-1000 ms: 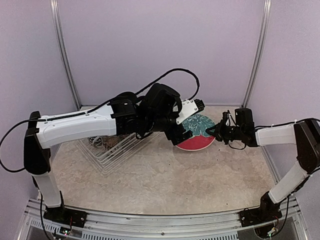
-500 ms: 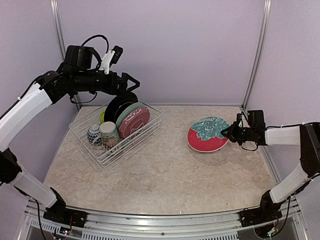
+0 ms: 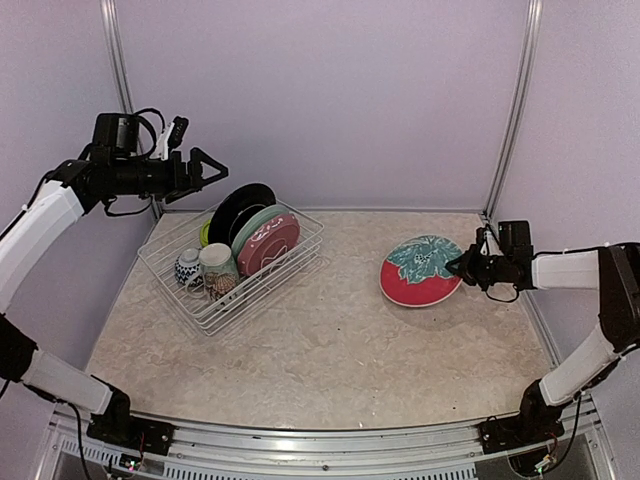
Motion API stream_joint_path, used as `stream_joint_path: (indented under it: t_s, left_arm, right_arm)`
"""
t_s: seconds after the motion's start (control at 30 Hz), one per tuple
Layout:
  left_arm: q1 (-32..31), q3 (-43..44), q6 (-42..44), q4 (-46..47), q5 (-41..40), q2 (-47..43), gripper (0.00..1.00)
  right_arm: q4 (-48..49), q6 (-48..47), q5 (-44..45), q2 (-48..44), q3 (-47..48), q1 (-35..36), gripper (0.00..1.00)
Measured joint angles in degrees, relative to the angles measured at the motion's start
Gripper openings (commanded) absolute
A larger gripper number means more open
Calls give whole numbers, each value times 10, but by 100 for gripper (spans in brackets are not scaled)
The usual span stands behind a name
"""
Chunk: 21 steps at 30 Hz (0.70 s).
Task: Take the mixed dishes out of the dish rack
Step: Place the plate at the center of the board.
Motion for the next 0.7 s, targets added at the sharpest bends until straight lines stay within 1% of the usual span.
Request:
stream_joint_path:
  t_s: [0.2,0.4,0.57,0.7]
  left_arm:
    - [14,-35,-2,0,-10,-38,99]
    - [23,-35,-1,1,-14,-43,99]
    - [37,-37,-3,1,2,-40,99]
    - [52,-40,-13,8,10,-31,99]
  right_arm:
    - [17,14,-7,33,1,-15,0]
    - [40,25,-63,52,-2,-5,0]
    - [-1,-17,-92,49,0,55,0]
    - [-23,-42,-130,52,0,135,0]
